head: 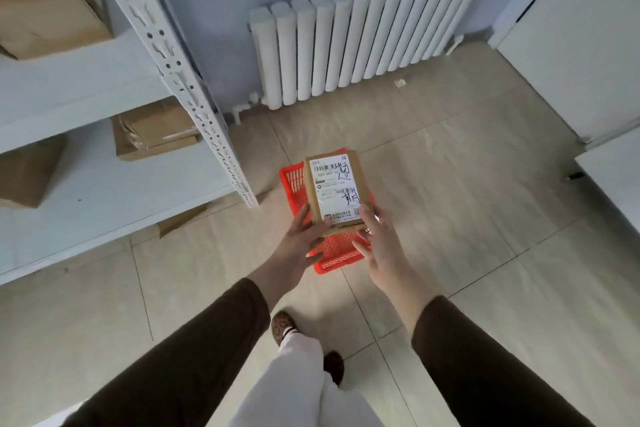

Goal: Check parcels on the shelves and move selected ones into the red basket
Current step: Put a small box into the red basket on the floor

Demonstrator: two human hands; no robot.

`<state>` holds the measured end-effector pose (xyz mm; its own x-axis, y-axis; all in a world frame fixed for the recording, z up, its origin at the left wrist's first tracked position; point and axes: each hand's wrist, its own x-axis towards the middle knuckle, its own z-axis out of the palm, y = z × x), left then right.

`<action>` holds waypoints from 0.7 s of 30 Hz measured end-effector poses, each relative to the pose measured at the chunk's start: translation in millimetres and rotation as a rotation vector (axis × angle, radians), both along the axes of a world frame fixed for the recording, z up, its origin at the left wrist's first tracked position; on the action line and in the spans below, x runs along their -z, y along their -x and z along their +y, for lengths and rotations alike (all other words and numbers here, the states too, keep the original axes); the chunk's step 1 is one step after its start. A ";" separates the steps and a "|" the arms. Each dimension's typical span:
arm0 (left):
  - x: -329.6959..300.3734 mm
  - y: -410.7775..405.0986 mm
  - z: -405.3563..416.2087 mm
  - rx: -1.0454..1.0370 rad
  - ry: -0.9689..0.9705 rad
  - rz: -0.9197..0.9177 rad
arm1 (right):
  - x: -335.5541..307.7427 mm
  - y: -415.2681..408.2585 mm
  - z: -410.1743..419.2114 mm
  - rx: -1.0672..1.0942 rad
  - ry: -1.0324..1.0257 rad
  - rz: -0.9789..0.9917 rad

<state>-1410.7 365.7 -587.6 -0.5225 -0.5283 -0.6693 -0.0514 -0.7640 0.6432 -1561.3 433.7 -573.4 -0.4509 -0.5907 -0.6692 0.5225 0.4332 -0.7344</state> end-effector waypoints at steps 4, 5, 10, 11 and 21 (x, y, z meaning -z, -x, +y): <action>49.4 17.4 -17.3 -0.107 -0.075 -0.015 | 42.6 18.6 -26.7 -0.030 -0.038 -0.044; 61.7 21.7 -21.0 -0.124 -0.087 -0.012 | 53.9 23.0 -32.5 -0.028 -0.045 -0.052; 121.0 47.2 -32.1 -0.217 -0.155 -0.018 | 121.7 44.8 -55.9 -0.043 -0.103 -0.084; 134.7 53.0 -34.0 -0.239 -0.171 -0.016 | 138.0 50.2 -60.5 -0.051 -0.115 -0.085; 327.0 130.2 -59.6 -0.548 -0.374 -0.029 | 323.5 112.8 -99.1 -0.308 -0.146 -0.064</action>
